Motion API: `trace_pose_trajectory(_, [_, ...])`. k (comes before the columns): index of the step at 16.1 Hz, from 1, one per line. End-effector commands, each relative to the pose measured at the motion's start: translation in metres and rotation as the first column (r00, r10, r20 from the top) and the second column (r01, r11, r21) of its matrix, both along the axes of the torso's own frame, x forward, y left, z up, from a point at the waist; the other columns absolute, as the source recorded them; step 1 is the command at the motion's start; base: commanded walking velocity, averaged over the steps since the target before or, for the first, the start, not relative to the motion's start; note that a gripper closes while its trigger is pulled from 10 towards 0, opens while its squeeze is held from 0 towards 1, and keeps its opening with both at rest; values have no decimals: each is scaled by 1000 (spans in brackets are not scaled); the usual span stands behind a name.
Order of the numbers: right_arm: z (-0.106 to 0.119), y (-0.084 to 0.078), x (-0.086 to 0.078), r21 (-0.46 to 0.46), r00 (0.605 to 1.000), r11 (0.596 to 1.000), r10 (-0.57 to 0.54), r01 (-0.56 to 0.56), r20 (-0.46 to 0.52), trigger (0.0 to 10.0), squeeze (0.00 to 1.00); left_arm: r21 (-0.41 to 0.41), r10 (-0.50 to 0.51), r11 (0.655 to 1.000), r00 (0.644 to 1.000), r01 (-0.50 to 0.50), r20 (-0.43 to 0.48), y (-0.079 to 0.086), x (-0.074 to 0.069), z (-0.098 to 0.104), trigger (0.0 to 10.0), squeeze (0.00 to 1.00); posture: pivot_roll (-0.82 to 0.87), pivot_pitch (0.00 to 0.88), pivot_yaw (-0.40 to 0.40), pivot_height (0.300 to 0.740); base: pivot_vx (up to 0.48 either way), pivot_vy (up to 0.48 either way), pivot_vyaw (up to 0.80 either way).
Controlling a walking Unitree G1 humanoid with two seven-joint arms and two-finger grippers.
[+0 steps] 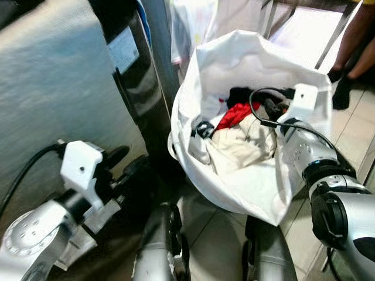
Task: Clothes washing
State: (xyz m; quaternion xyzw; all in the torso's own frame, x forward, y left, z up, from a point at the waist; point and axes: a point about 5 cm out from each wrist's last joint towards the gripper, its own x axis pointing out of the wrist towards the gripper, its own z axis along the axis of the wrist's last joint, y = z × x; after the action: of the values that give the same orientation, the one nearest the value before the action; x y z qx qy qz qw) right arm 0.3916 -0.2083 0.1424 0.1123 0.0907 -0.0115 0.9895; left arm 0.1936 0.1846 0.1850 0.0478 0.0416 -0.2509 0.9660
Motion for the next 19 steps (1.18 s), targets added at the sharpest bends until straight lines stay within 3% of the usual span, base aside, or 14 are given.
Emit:
trace_pose_trajectory(1, [-21, 8, -8, 30, 998, 999, 28, -27, -53, 10000, 0, 12, 18, 1000, 1000, -18, -17, 4, -5, 2, 10000, 0, 256, 331, 149, 610, 0, 0, 0])
trace_pose_trajectory(2, [-25, 12, -9, 28, 997, 998, 51, -49, -59, 10000, 0, 14, 20, 1000, 1000, -20, -23, 4, -7, 2, 10000, 0, 255, 332, 149, 610, 0, 0, 0])
trace_pose_trajectory(3, [-43, 39, -17, -29, 975, 977, 208, -211, -82, 10000, 0, 17, 37, 999, 999, -37, -39, 4, -7, 2, 10000, 0, 251, 328, 145, 610, 0, 0, 0])
trace_pose_trajectory(5, [-63, 64, -28, -106, 939, 937, 318, -333, -132, 10000, 0, 17, 52, 999, 998, -51, -45, 3, -6, 2, 10000, 0, 249, 326, 146, 610, 0, 0, 0])
trace_pose_trajectory(9, [-89, 83, -45, -112, 914, 920, 347, -376, -211, 10000, 0, 20, 45, 999, 998, -44, -51, 2, -7, 4, 10000, 0, 255, 327, 152, 610, 0, 0, 0])
trace_pose_trajectory(10, [-93, 85, -48, -94, 912, 924, 344, -371, -223, 10000, 255, 21, 44, 999, 998, -43, -55, 3, -7, 4, 10000, 0, 256, 326, 153, 610, 0, 0, 0])
trace_pose_trajectory(11, [-98, 86, -51, -69, 910, 929, 338, -363, -240, 10000, 1000, 20, 39, 999, 998, -38, -58, 2, -8, 4, 10000, 0, 259, 327, 155, 610, 0, 0, 0])
trace_pose_trajectory(15, [-100, 82, -52, -68, 914, 937, 315, -342, -257, 10000, 1000, 24, 22, 999, 997, -21, -71, -1, -9, 5, 10000, 0, 262, 327, 157, 610, 0, 0, 0])
trace_pose_trajectory(17, [-107, 77, -55, -113, 890, 931, 289, -347, -352, 10000, 1000, 33, -43, 998, 995, 46, -90, -8, -11, 7, 10000, 0, 275, 328, 162, 610, 0, 0, 0])
trace_pose_trajectory(18, [-112, 77, -58, -104, 868, 925, 300, -366, -395, 10000, 333, 38, -69, 997, 993, 73, -96, -10, -13, 8, 10000, 0, 278, 330, 164, 610, 0, 0, 0])
trace_pose_trajectory(19, [-113, 77, -59, -91, 863, 929, 295, -360, -409, 10000, 0, 40, -72, 996, 993, 76, -95, -10, -13, 9, 10000, 0, 283, 332, 166, 610, 0, 0, 0])
